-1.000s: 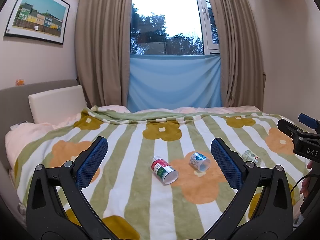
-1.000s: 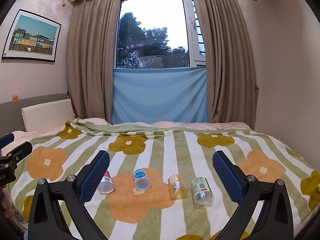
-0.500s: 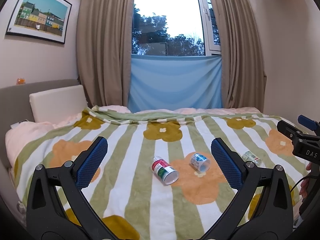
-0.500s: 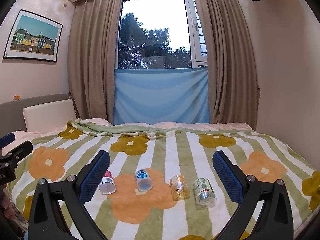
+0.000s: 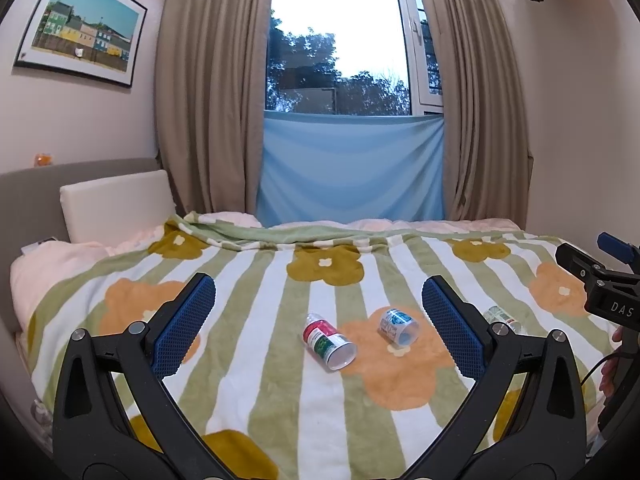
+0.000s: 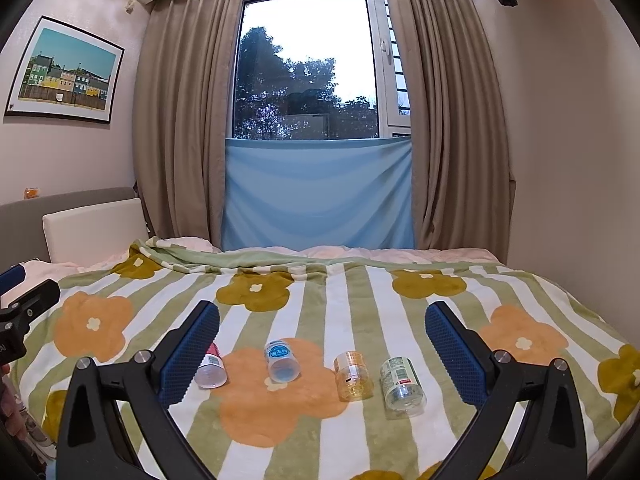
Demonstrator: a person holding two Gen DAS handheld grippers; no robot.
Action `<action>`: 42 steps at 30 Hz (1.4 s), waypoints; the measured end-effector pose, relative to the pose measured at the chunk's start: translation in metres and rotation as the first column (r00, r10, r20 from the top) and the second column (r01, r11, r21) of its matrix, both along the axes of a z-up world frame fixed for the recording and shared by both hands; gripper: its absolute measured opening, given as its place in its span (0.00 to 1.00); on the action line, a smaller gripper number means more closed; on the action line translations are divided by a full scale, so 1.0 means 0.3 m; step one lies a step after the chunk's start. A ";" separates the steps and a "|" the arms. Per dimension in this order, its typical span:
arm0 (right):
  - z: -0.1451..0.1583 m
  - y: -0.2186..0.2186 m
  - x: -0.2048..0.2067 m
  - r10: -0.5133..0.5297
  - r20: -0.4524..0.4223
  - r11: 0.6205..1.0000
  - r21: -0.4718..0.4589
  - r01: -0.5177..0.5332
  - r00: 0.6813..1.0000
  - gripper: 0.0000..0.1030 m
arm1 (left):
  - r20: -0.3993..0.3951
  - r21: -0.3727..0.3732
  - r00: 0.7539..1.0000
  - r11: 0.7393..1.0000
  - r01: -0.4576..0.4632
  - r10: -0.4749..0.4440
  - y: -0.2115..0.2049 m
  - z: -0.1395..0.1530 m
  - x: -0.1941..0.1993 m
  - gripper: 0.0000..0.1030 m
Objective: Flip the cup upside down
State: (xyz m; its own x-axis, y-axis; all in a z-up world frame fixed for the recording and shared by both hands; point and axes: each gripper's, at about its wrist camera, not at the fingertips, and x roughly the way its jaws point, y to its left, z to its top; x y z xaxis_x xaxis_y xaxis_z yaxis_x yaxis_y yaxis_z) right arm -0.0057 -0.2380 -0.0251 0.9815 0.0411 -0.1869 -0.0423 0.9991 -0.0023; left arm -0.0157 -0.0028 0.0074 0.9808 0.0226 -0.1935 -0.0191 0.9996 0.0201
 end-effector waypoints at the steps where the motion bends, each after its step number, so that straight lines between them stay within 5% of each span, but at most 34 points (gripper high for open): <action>1: 0.000 0.000 0.000 0.000 0.000 1.000 0.000 0.000 1.000 1.00 | 0.001 -0.001 1.000 1.000 0.000 0.000 0.000 -0.001 -0.001 1.00; 34: -0.002 -0.001 -0.003 0.002 -0.002 1.000 -0.003 -0.002 1.000 1.00 | -0.001 0.000 1.000 1.000 0.006 -0.006 -0.008 0.006 0.004 1.00; 39: 0.000 -0.003 0.046 0.035 -0.034 0.999 -0.020 -0.035 0.999 1.00 | -0.026 -0.004 1.000 1.000 -0.004 0.004 0.005 0.002 0.035 1.00; 42: 0.004 -0.008 0.161 0.099 -0.131 0.994 -0.028 -0.103 0.986 1.00 | -0.055 -0.015 0.998 1.000 -0.011 0.010 0.021 -0.015 0.065 1.00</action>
